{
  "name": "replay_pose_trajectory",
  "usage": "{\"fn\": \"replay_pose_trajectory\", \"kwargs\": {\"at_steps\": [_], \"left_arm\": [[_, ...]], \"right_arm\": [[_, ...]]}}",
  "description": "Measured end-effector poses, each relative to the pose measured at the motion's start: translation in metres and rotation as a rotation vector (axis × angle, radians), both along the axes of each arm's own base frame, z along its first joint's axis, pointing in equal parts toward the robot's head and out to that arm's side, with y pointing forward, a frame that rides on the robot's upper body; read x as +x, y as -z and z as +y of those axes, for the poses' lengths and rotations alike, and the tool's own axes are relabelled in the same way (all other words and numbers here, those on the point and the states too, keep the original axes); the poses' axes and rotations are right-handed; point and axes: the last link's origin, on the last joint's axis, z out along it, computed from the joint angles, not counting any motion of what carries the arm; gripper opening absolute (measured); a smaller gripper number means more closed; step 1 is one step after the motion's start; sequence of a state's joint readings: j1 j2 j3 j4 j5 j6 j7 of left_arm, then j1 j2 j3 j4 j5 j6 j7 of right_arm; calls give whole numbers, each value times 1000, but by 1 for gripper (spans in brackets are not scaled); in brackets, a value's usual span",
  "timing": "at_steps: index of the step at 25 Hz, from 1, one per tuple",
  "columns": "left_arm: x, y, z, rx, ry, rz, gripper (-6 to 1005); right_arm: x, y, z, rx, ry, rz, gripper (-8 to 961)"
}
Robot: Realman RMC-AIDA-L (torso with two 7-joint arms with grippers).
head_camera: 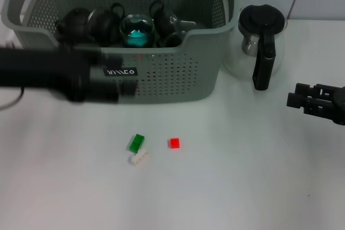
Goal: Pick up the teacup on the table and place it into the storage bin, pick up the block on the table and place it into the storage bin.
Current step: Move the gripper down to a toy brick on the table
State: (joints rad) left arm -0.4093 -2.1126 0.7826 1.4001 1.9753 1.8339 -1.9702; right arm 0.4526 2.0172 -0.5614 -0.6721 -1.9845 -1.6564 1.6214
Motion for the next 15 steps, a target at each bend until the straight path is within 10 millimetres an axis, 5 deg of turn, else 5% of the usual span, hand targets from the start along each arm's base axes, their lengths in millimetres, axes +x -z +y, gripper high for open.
{"fn": "replay_pose_trajectory", "kwargs": {"at_steps": [15], "left_arm": [[-9,77,-2,-231,-50,391,707]], "right_arm": [[1,2,-2,-4,4,2,606]]}}
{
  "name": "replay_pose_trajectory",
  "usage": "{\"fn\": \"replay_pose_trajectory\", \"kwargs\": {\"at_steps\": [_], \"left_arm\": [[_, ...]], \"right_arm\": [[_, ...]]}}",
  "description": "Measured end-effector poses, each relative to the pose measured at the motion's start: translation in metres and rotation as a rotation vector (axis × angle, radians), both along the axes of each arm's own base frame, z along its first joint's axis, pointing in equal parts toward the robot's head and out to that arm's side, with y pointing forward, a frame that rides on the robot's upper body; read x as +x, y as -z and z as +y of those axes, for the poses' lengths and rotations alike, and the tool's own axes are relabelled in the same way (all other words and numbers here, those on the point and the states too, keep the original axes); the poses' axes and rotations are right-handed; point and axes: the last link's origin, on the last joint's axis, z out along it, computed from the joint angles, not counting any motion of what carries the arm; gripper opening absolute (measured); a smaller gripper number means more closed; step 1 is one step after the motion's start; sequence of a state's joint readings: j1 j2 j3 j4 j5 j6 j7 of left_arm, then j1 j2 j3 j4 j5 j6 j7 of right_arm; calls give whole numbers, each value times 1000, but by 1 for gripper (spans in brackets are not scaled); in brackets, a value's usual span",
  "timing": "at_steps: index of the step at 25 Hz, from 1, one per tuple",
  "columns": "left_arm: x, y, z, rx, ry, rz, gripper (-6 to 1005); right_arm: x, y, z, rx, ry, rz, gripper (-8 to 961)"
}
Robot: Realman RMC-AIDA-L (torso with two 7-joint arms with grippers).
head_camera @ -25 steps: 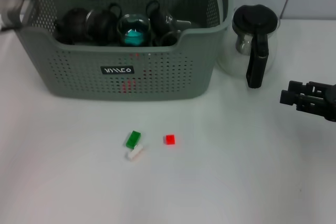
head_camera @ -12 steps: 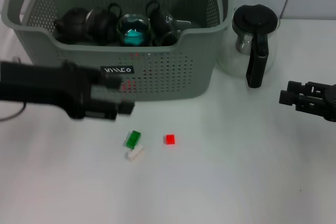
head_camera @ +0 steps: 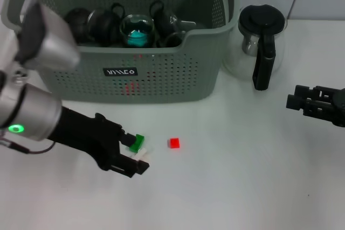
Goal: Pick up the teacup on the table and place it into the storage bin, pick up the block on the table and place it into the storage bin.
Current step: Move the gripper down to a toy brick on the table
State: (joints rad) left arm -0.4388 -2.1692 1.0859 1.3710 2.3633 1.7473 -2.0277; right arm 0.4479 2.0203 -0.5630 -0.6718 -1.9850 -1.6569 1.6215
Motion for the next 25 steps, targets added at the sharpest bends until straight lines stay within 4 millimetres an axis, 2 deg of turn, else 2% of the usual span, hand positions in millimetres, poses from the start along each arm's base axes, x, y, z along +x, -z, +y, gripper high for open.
{"fn": "replay_pose_trajectory", "kwargs": {"at_steps": [7,13,25], "left_arm": [[2,21,11,45,-30,135,707],[6,36,10,48,-19,257,707],[16,46,18,110,-92,375,708]], "right_arm": [[0,1,0,0,1,1,607],[0,0,-1,0,2,1,607],[0,0,1,2,-2,-2,606]]}}
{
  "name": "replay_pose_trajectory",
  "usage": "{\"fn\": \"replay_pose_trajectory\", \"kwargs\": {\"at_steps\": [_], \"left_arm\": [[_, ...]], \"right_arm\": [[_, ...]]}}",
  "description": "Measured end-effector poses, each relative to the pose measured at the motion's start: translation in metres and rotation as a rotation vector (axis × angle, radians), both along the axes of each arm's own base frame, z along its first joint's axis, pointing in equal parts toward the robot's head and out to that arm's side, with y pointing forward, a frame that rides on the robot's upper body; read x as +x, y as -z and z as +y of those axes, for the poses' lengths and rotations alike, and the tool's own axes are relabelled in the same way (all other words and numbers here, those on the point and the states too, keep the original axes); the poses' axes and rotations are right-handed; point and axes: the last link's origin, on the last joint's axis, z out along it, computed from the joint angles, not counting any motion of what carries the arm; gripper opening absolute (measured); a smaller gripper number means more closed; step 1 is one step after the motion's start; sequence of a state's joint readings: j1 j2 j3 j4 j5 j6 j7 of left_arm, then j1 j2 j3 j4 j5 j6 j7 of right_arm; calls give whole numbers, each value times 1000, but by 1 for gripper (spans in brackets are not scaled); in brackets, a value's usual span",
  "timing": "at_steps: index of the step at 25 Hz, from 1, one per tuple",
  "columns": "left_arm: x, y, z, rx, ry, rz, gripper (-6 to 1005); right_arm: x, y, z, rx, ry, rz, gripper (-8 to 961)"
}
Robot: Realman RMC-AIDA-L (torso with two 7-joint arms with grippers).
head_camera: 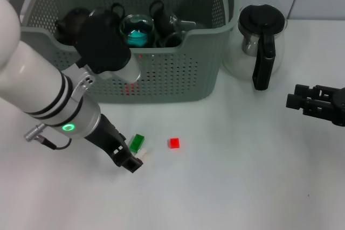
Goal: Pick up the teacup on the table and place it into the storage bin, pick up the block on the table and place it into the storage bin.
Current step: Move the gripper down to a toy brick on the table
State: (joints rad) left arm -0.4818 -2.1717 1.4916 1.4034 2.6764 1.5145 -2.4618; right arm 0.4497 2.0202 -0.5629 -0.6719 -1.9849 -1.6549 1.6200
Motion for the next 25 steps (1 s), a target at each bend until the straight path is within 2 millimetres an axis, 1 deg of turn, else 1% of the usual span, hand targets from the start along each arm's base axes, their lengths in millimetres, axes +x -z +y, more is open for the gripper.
{"fn": "replay_pose_trajectory", "kwargs": {"at_steps": [7,16,25], "left_arm": [[6,9,-1,4,10,29,706],[9,6,4,66,-62,54,705],[15,9,-1,49,-120,76,704]], "right_arm": [[1,0,-1,-1,1,0,606],[1,0,-1,-1,1,0,607],[1,1,-2,-1,2,2,606]]}}
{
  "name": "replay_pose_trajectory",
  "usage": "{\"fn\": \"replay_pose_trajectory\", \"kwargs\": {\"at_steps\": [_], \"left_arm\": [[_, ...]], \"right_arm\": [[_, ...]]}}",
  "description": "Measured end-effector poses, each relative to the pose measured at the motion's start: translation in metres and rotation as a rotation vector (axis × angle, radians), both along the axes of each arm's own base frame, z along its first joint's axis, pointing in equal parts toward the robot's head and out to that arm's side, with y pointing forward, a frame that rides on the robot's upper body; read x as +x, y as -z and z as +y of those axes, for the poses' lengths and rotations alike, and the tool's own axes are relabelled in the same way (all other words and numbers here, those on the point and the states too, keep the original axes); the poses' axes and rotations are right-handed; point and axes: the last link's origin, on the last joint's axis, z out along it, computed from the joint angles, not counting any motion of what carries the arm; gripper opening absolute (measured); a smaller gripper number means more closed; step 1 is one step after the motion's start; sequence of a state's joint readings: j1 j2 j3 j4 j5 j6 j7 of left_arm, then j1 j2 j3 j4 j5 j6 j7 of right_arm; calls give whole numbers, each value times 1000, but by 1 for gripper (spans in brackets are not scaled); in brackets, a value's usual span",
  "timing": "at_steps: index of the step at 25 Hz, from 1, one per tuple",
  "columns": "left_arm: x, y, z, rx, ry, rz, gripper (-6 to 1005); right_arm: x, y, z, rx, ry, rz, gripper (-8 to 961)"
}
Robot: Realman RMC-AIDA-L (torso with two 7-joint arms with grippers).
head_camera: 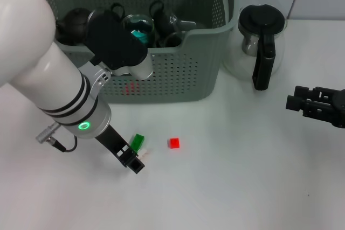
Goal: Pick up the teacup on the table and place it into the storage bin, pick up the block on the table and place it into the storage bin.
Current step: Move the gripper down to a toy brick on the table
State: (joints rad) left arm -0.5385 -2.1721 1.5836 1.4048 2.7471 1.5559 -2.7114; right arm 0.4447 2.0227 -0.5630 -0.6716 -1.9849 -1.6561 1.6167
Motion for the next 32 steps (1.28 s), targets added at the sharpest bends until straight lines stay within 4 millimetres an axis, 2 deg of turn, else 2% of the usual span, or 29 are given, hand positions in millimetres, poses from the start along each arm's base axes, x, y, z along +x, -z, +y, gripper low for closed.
{"fn": "replay_pose_trajectory", "kwargs": {"at_steps": [12,18,21,26,32], "left_arm": [[0,18,-7,-62,16,49,703],[0,23,-3,-49,-1,52,560],[1,24,0,-42,-7,53,565],[2,25,3,-32,-9,63,450],[-2,26,8,-15,-22,95,446]], "right_arm": [[2,3,-2,-8,10,3,607],[5,3,-4,-8,17,4,607],[5,3,-4,-8,18,4,607],[5,3,-4,-9,17,4,606],[5,2,-4,-8,17,2,606]]}}
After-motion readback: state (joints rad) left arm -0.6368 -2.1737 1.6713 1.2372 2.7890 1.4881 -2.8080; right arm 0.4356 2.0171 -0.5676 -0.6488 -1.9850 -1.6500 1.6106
